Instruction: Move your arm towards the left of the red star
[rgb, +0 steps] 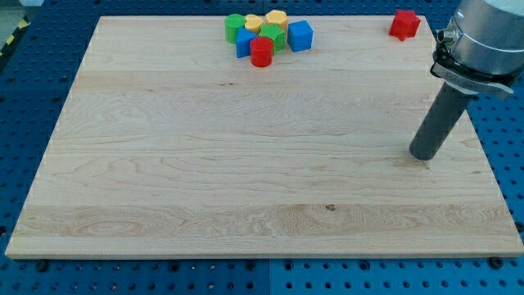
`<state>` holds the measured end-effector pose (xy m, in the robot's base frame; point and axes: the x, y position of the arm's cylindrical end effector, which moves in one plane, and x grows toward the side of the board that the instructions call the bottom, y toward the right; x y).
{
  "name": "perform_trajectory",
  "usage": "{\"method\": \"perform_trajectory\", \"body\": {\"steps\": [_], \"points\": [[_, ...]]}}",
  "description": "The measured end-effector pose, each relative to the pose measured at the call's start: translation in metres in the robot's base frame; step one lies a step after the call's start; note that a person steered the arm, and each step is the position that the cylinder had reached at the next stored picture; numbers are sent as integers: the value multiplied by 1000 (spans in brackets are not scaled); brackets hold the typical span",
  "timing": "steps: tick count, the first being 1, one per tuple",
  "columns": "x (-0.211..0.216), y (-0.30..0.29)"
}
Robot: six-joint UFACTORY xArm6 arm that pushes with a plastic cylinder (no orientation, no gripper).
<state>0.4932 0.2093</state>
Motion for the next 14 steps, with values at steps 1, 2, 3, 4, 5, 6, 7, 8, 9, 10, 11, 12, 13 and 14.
{"method": "perform_trajectory", "body": {"steps": [1, 2, 3, 4, 5, 6, 7, 8, 9, 10, 11, 12, 13, 14], "points": [[0, 0], [0, 0], [-7, 2], [-13, 4], [-14, 4], [-16, 5], [-16, 4], [-35, 4], [-39, 7], [-41, 7], [-41, 7], [-72, -21], [-112, -60], [-133, -66]]}}
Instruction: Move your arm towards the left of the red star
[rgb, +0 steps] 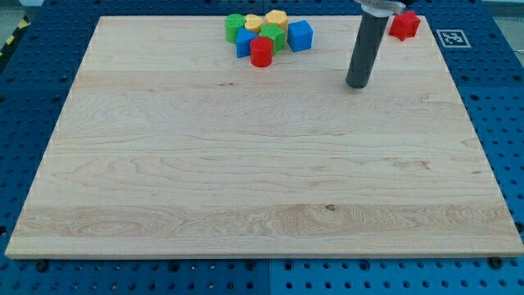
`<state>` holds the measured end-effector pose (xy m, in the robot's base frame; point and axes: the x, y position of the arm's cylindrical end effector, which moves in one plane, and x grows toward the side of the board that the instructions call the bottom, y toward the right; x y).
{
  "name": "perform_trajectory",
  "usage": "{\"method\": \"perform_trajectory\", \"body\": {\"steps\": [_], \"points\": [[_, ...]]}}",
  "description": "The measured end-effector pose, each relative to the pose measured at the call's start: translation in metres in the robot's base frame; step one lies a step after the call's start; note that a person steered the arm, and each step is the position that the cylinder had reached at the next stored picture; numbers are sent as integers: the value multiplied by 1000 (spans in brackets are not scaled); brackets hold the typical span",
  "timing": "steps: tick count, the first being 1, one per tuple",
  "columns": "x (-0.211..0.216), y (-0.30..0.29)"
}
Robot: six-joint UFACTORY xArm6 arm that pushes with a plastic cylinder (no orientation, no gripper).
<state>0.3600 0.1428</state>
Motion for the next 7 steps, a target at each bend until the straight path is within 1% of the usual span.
{"method": "perform_trajectory", "body": {"steps": [1, 2, 3, 4, 5, 6, 7], "points": [[-29, -14], [-72, -25], [-81, -25], [-119, -11], [-167, 2], [-167, 39], [-160, 92]]}}
